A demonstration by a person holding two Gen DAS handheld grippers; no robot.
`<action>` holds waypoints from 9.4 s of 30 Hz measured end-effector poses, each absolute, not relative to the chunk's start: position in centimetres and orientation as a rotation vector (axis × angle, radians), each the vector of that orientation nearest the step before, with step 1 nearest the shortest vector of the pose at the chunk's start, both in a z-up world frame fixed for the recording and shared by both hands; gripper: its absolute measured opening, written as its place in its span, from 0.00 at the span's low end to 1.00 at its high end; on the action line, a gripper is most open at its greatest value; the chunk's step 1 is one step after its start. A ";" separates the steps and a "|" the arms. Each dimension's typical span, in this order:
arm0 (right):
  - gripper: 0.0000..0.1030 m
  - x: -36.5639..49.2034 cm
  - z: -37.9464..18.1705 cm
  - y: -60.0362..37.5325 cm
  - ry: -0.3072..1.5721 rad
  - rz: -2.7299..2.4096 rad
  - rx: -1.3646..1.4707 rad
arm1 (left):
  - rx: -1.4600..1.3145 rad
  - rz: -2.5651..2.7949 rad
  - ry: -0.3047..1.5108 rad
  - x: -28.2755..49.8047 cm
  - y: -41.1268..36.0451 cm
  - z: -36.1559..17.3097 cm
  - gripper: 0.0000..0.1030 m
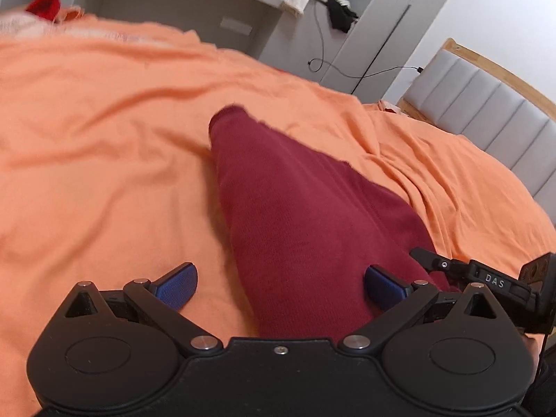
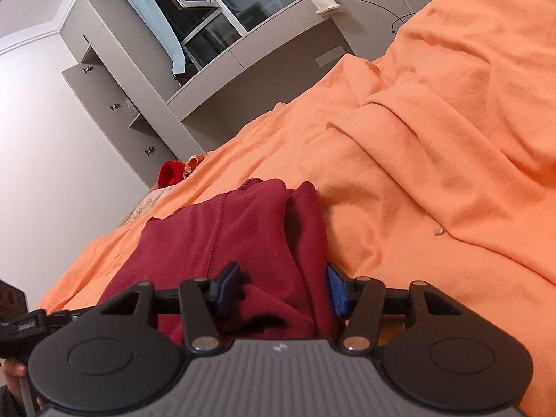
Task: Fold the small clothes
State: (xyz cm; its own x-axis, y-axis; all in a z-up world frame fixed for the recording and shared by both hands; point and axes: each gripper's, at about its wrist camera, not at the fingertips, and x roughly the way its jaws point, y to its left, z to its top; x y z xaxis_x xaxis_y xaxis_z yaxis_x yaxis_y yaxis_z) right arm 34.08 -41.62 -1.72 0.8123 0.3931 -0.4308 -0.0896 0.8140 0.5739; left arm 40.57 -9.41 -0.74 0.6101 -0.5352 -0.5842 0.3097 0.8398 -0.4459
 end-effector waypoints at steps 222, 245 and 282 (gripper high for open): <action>1.00 7.9 3.7 -25.1 0.158 0.082 0.065 | -0.009 -0.057 0.317 9.6 -2.8 4.6 0.99; 1.00 7.9 3.7 -25.2 0.159 0.082 0.065 | -0.010 -0.058 0.319 9.6 -2.8 4.7 0.99; 1.00 7.8 3.8 -25.1 0.159 0.082 0.063 | -0.001 -0.049 0.354 9.9 -3.3 4.1 0.99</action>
